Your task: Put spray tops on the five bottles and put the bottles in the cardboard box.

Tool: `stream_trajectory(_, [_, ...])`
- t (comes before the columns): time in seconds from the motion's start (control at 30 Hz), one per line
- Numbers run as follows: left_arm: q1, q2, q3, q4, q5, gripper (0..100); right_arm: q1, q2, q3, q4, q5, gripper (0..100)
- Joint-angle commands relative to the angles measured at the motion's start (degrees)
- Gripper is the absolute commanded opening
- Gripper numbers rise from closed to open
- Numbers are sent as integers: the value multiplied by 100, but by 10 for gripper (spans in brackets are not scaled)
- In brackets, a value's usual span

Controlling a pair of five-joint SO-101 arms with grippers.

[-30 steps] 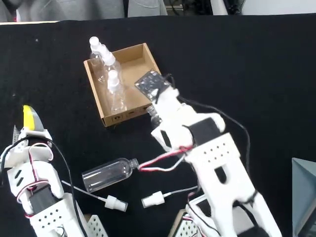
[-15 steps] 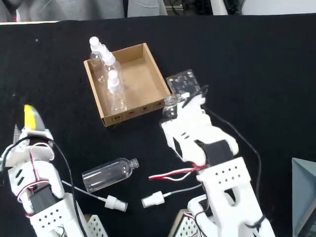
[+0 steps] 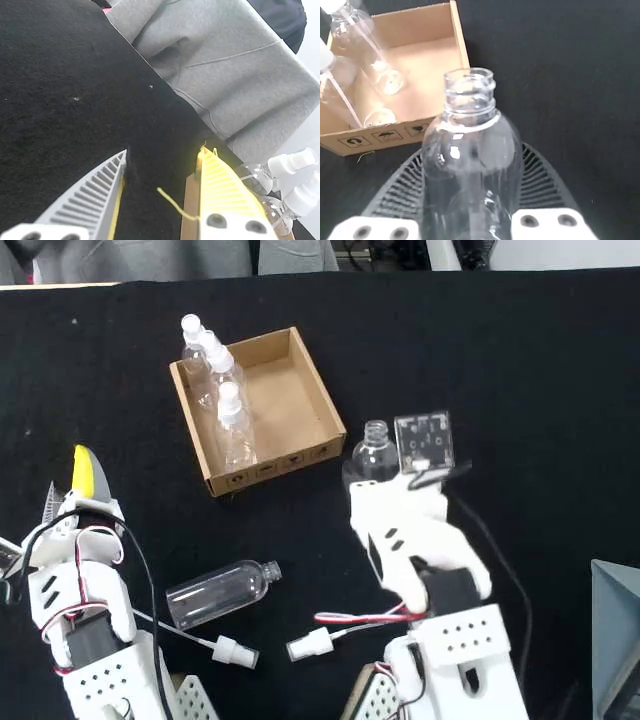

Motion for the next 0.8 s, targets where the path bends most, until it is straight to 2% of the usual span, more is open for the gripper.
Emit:
stream_trajectory(0.0, [75,-97,75,-97,-88,206,123,-646,330,-527,-53,100])
stream_trajectory(0.13, [110,-97,66,-79,-334,206,123,-1200,743,-782,-53,100])
stream_trajectory(0.33, [541,-97,22,-44,-360,206,123,-1930,1147,-782,-18,100])
stream_trajectory(0.4, [620,-97,-154,237,-475,206,123,-2149,1262,-782,-18,100])
stream_trajectory(0.6, [1138,-97,-989,1758,-1433,206,149,-2695,1534,-782,-9,100])
stream_trajectory(0.77, [1596,-97,-1385,2312,-1776,206,149,-3064,1736,-782,0,100])
